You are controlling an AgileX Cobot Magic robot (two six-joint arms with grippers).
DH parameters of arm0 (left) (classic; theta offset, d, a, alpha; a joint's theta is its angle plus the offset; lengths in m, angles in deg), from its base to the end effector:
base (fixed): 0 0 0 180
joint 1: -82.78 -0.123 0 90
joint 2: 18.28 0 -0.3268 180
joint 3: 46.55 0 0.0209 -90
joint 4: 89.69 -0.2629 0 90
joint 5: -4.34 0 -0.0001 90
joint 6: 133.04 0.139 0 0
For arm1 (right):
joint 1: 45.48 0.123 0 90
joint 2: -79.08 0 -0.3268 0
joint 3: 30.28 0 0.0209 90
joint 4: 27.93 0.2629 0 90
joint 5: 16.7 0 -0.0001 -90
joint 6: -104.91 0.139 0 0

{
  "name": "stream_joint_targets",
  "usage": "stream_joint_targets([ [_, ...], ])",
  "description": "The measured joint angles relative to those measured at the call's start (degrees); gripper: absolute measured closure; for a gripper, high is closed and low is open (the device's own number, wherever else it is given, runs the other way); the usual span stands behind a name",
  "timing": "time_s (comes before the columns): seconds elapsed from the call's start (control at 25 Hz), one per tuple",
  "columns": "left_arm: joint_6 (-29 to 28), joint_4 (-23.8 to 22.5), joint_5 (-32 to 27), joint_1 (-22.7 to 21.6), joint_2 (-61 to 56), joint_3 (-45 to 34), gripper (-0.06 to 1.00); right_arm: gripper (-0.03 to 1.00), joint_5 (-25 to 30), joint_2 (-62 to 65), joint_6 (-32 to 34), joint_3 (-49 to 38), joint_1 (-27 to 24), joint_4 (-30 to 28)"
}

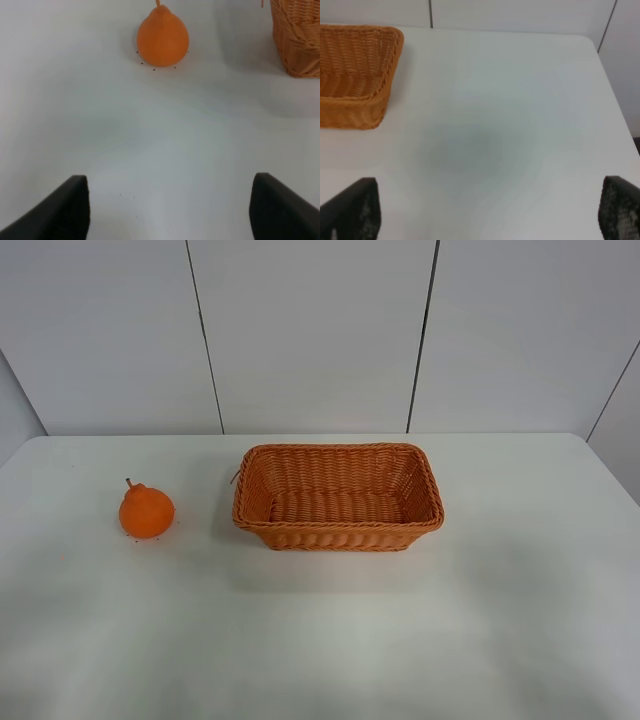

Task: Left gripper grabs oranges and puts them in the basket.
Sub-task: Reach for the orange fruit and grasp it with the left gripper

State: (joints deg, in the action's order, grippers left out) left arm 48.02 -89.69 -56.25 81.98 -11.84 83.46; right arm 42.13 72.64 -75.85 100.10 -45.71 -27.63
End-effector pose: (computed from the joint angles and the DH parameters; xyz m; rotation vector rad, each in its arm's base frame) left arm 0.0065 0.0001 0.2592 0.0046 2.0424 0.0203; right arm 0.0077 0.0006 0.2652 -0.0094 2.0052 -0.0048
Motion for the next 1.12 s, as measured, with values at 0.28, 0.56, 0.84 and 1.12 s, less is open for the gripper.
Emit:
stream_joint_targets([
  [0.28, 0.0, 0.0, 0.0, 0.0, 0.0, 0.0, 0.17, 0.27, 0.0, 0.0, 0.0, 0.0, 0.0, 0.0],
  [0.56, -0.2, 0.0, 0.3, 0.0, 0.0, 0.1, 0.17, 0.27, 0.0, 0.0, 0.0, 0.0, 0.0, 0.0],
  [0.84, 0.5, 0.0, 0.2, 0.0, 16.7, 7.9, 0.17, 0.27, 0.0, 0.0, 0.0, 0.0, 0.0, 0.0],
  [1.12, 1.7, 0.0, 0.5, 0.0, 46.2, 21.7, 0.17, 0.27, 0.0, 0.0, 0.0, 0.0, 0.0, 0.0],
])
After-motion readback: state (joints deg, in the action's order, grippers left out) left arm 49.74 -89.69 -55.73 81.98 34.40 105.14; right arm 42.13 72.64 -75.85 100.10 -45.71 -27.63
